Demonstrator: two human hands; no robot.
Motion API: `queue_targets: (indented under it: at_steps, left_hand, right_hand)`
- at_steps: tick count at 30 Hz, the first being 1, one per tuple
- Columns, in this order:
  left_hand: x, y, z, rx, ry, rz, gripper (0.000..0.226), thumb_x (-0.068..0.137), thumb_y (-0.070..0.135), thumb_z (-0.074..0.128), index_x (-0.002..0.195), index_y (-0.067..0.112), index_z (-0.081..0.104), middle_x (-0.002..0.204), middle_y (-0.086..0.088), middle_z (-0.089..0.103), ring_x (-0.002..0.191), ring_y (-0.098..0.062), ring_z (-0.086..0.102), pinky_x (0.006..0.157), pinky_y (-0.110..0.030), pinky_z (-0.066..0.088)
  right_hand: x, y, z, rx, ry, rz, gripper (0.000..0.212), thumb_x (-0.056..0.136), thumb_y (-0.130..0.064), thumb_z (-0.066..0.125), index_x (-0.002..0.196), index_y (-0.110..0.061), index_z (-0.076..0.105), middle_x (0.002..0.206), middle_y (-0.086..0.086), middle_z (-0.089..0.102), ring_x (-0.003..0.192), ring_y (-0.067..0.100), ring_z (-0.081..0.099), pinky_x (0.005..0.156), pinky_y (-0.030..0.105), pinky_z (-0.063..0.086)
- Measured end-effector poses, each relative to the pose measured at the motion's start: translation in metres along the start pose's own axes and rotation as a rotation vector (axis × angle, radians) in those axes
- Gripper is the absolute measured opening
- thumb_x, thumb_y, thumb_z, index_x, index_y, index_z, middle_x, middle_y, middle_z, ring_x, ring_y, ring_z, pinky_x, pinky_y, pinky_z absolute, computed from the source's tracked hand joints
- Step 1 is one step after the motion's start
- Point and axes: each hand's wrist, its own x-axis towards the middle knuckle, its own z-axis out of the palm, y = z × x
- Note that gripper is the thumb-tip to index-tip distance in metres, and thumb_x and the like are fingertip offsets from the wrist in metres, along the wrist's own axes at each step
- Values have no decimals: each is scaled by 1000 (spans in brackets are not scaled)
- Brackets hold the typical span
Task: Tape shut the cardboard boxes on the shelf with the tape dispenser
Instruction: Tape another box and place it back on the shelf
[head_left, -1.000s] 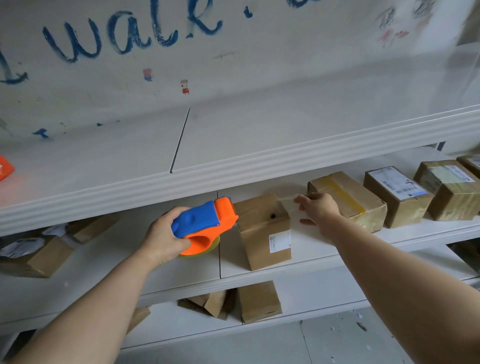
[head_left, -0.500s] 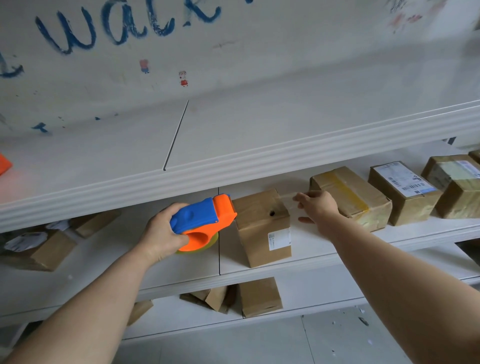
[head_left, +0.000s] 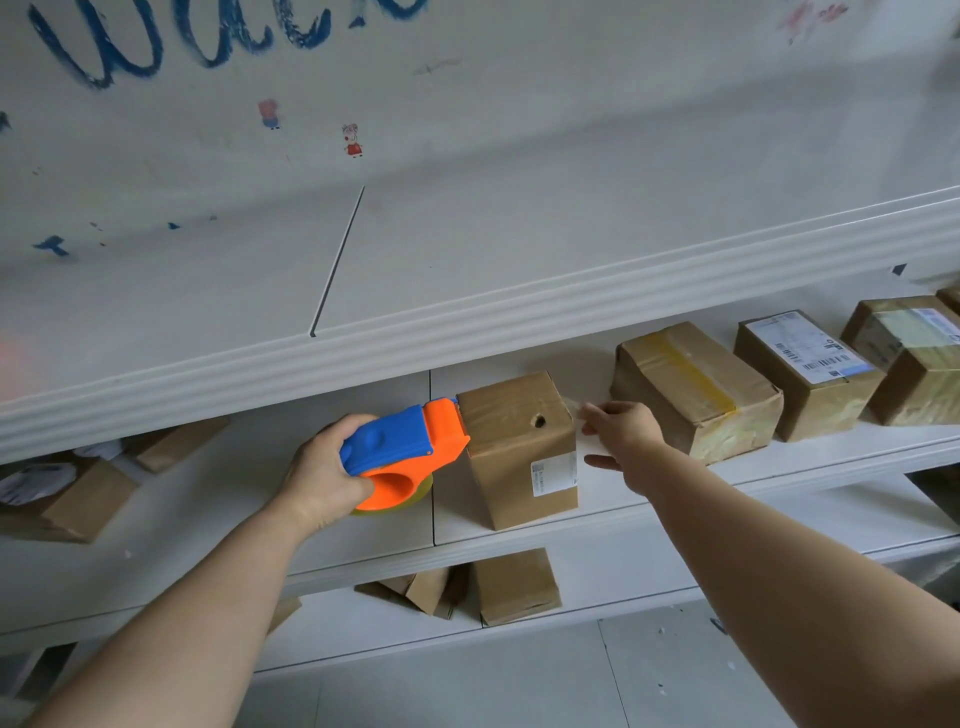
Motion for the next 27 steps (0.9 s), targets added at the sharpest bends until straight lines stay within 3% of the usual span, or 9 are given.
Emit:
queue_targets:
  at_steps: [4, 8, 12, 15, 17, 20, 22, 25, 27]
  left_hand:
    - [0, -3, 4, 12, -6, -3, 69, 48, 9, 57, 91, 63, 53, 90, 12, 66, 82, -14, 62, 67, -25, 48]
    - [3, -3, 4, 27, -6, 7, 67, 57, -4, 63, 96, 49, 55, 93, 11, 65, 85, -16, 61, 67, -24, 45]
    - [3, -1, 4, 28, 14, 6, 67, 60, -8, 63, 105, 41, 54, 95, 8, 64, 87, -17, 60, 67, -22, 44]
    - [1, -1, 4, 28, 15, 3, 66, 62, -10, 62, 103, 41, 54, 94, 9, 63, 86, -16, 59, 65, -22, 44]
    - [1, -1, 4, 28, 17, 2, 67, 62, -10, 62, 100, 45, 52, 93, 10, 63, 85, -15, 59, 66, -22, 44]
    - [2, -4, 4, 27, 25, -3, 65, 62, -8, 63, 100, 44, 54, 93, 9, 63, 86, -17, 60, 68, -24, 44]
    - [2, -6, 5, 23, 30, -9, 64, 62, -8, 63, 105, 39, 55, 94, 7, 63, 87, -20, 60, 69, -25, 44]
    - [2, -7, 9, 12, 34, -5, 64, 62, -8, 63, 105, 39, 55, 94, 7, 64, 88, -21, 60, 70, -26, 44]
    - [3, -7, 10, -1, 30, 1, 64, 62, -7, 63, 105, 40, 54, 94, 7, 63, 88, -20, 60, 69, -26, 44]
  right_hand:
    - [-3, 8, 7, -80, 15, 15, 18, 94, -32, 57, 94, -17, 67, 84, -3, 66, 88, 18, 59, 75, 43, 60]
    - [-2, 4, 9, -327, 96, -11, 40, 91, -44, 53, 128, -29, 55, 104, -1, 67, 73, 14, 57, 79, 44, 58]
    - [-3, 7, 6, -582, 110, 5, 63, 85, -60, 50, 141, -41, 29, 134, 8, 40, 100, 32, 58, 87, 46, 54]
    - [-2, 29, 9, -598, 64, 43, 64, 86, -51, 52, 144, -35, 28, 137, 10, 31, 113, 35, 51, 94, 47, 48]
    - [-1, 37, 11, -557, 69, 8, 54, 91, -33, 49, 143, -26, 36, 139, 9, 36, 114, 33, 52, 96, 44, 48]
    - [-8, 25, 11, -387, 207, -294, 47, 91, -9, 38, 136, -17, 51, 137, 6, 52, 120, 25, 53, 101, 31, 42]
    - [-22, 14, 14, -399, 162, -628, 48, 88, -12, 37, 132, -16, 57, 136, 2, 56, 128, 18, 50, 108, 27, 36]
    - [-30, 20, 20, -806, -106, -994, 60, 82, -31, 33, 133, -12, 57, 143, 3, 51, 139, 18, 38, 116, 36, 28]
    - [-27, 26, 22, -983, -116, -1067, 61, 81, -32, 32, 132, -12, 58, 142, 3, 51, 138, 21, 39, 113, 45, 32]
